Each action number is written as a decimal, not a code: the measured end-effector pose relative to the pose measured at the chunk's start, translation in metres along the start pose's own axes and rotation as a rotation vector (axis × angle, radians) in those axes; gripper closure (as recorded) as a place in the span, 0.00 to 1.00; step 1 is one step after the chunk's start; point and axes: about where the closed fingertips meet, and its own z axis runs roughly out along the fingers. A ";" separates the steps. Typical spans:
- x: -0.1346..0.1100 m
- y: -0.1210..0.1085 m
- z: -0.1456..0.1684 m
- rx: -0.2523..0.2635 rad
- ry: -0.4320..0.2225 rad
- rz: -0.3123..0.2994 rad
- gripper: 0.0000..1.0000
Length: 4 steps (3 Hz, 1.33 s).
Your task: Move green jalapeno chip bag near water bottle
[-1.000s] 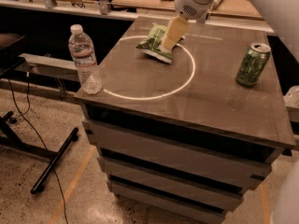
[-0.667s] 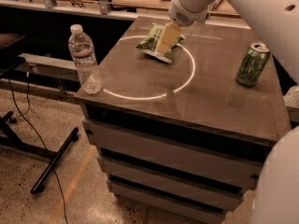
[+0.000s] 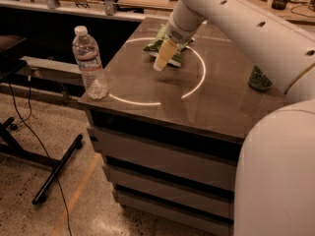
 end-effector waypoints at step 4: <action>0.011 0.010 0.019 -0.227 -0.145 0.097 0.93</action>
Offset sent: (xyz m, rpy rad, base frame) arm 0.0078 -0.0020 -0.0363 0.1710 0.1524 0.0013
